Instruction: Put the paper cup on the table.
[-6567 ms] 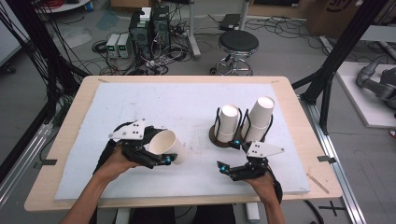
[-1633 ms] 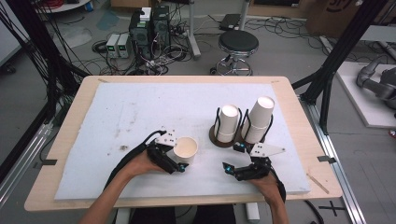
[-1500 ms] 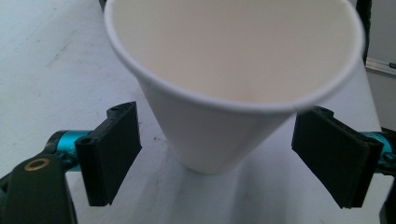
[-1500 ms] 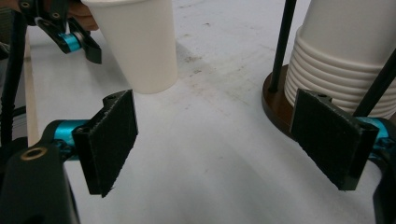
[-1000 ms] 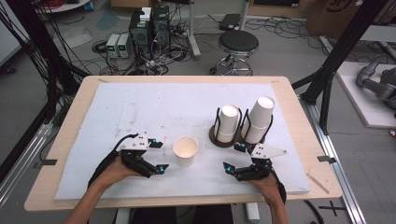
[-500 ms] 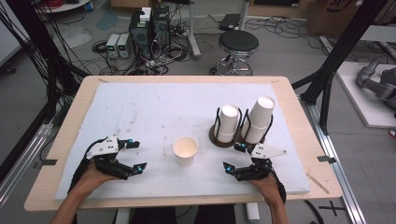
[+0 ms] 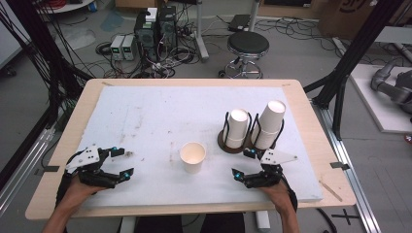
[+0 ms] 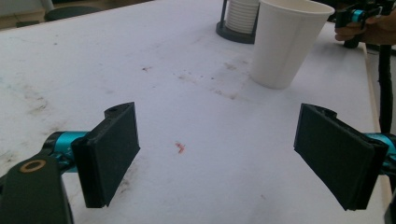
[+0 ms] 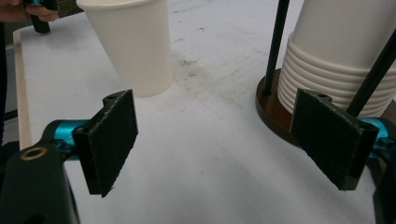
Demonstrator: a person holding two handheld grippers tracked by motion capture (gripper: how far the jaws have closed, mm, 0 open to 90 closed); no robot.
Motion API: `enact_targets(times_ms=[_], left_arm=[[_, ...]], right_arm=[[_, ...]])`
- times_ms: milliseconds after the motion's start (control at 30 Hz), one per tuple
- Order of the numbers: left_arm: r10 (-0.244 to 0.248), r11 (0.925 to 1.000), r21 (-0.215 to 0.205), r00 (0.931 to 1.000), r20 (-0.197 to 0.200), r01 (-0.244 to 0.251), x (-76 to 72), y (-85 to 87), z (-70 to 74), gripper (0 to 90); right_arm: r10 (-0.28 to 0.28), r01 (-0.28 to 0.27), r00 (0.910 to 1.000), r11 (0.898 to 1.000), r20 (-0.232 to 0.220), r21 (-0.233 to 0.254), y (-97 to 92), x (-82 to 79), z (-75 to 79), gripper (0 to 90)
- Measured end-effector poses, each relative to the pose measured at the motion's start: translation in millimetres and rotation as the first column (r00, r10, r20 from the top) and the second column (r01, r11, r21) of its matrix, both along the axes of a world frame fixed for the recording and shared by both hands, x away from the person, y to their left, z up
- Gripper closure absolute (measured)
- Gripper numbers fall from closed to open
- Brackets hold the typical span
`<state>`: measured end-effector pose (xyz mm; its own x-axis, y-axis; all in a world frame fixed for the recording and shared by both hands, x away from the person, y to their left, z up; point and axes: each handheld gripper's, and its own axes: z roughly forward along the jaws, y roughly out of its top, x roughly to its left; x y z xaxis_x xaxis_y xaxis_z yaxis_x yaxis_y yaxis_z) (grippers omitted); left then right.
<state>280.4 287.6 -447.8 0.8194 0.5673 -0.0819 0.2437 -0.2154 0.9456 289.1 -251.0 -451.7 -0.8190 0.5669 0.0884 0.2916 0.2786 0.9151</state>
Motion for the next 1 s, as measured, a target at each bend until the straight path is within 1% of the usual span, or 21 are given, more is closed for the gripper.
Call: enact_targets(times_ms=[67, 133, 267, 300, 400, 500, 600, 700, 800, 867, 1000], left_arm=[[0.008, 1.0000, -0.005, 1.0000, -0.002, -0.008, 0.4, 1.6, -0.7, 13.9], [0.003, 0.9999, -0.013, 0.9999, -0.013, -0.003, 1.0, 1.7, -1.5, 13.9], [0.002, 1.0000, -0.005, 1.0000, -0.004, -0.002, 0.9, -2.2, -0.9, 13.9], [0.004, 1.0000, 0.002, 1.0000, 0.000, -0.004, 1.0, -3.1, -1.1, 13.9], [0.010, 0.9999, 0.013, 0.9999, -0.006, -0.010, 2.1, -4.3, -3.1, 13.9], [0.023, 0.9997, 0.005, 0.9997, 0.002, -0.023, 1.6, -3.8, -2.9, 13.9], [0.031, 0.9995, -0.008, 0.9995, 0.003, -0.031, 1.1, -2.6, -3.3, 13.9], [0.035, 0.9993, -0.010, 0.9994, 0.003, -0.035, 1.2, -2.0, -3.6, 14.0], [0.047, 0.9987, -0.020, 0.9989, -0.009, -0.047, 2.0, -1.3, -3.9, 13.9], [0.050, 0.9985, -0.024, 0.9987, -0.008, -0.050, 2.2, -0.9, -4.0, 14.0], [0.048, 0.9986, -0.021, 0.9988, -0.014, -0.048, 2.6, -1.1, -3.9, 14.0]], right_arm=[[0.003, -0.003, 1.0000, 1.000, -0.003, 0.004, -0.4, 0.0, 0.0, 15.6], [0.004, -0.004, 1.0000, 1.000, -0.002, 0.010, -0.5, -0.5, 0.0, 15.6], [0.003, -0.003, 0.9999, 1.000, 0.014, 0.011, -1.2, -1.2, -0.1, 15.7], [0.002, -0.002, 0.9999, 1.000, 0.010, 0.012, -1.1, -2.1, 0.0, 15.7], [0.000, 0.000, 0.9996, 1.000, 0.028, 0.014, -1.3, -3.5, -0.1, 15.6], [-0.004, 0.003, 0.9991, 1.000, 0.043, 0.019, -1.8, -4.8, -0.2, 15.7], [-0.009, 0.008, 0.9990, 1.000, 0.043, 0.023, -2.0, -5.9, -0.2, 15.6], [-0.007, 0.006, 0.9990, 1.000, 0.044, 0.020, -1.9, -5.1, -0.2, 15.6], [-0.005, 0.004, 0.9990, 1.000, 0.044, 0.018, -2.0, -4.1, -0.2, 15.6], [-0.005, 0.004, 0.9990, 1.000, 0.045, 0.019, -2.2, -3.8, -0.3, 15.7], [-0.007, 0.006, 0.9990, 1.000, 0.044, 0.023, -2.2, -4.6, -0.2, 15.6]])
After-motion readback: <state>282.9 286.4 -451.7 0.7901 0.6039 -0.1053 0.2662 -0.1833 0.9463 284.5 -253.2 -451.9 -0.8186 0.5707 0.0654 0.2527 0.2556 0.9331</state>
